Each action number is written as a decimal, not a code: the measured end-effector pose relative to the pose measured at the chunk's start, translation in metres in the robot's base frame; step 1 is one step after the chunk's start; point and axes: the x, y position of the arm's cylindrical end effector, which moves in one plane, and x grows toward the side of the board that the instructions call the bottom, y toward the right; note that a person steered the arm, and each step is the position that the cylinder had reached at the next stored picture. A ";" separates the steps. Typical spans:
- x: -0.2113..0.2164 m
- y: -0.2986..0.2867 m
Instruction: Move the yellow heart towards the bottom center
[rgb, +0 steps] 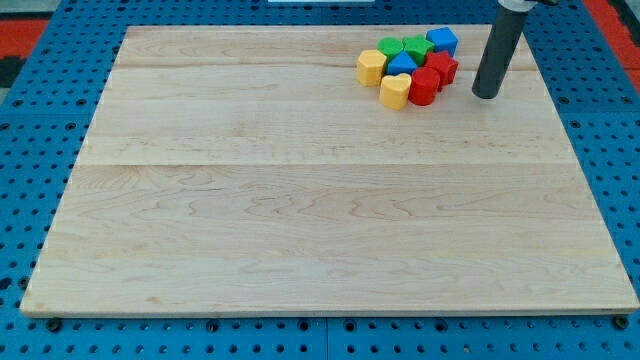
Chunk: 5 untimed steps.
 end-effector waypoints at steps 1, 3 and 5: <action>0.000 0.000; -0.056 -0.001; 0.024 -0.049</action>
